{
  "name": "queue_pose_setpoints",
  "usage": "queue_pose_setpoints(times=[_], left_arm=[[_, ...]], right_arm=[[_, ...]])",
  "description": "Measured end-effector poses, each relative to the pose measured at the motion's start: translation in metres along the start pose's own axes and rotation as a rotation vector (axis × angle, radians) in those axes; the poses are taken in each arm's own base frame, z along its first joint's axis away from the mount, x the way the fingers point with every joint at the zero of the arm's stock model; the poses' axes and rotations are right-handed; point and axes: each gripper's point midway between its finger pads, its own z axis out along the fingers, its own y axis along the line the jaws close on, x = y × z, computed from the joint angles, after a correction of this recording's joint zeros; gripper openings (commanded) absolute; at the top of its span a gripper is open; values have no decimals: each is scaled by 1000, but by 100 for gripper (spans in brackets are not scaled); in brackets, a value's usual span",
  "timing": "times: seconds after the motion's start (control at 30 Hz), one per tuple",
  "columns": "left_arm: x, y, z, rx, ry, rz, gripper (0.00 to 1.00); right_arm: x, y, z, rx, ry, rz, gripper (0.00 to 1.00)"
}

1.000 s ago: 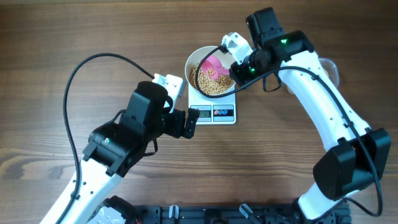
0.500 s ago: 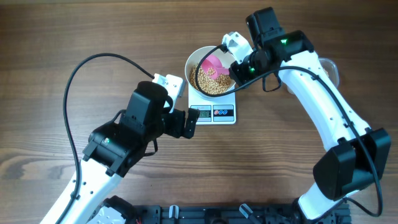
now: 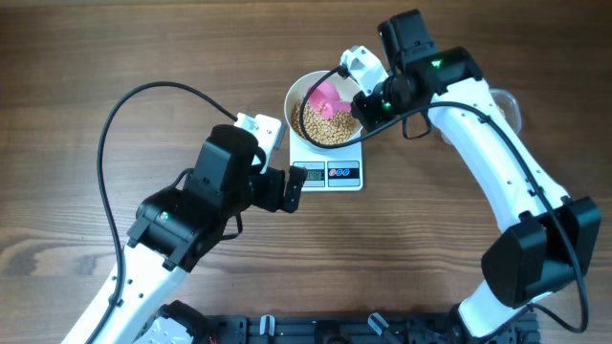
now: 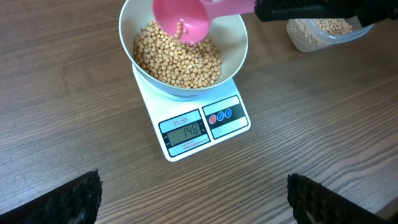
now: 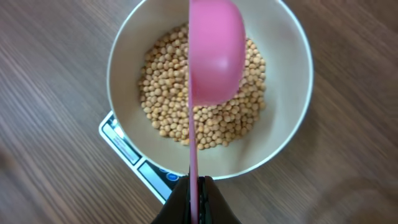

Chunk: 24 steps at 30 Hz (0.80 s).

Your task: Scoop item into bowl and weigh 150g on scale

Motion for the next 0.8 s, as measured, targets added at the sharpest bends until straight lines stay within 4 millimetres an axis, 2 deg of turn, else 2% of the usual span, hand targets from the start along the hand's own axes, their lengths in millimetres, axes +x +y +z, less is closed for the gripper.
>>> queue_pose_setpoints(times=[0.43, 0.63, 0.8], left_arm=[[0, 0, 0, 0, 0, 0, 100], [0, 0, 0, 0, 0, 0, 100], [0, 0, 0, 0, 0, 0, 100]], right_arm=[[6, 6, 0, -29, 21, 36, 4], [3, 21, -2, -119, 0, 55, 4], [3, 13, -5, -132, -14, 83, 4]])
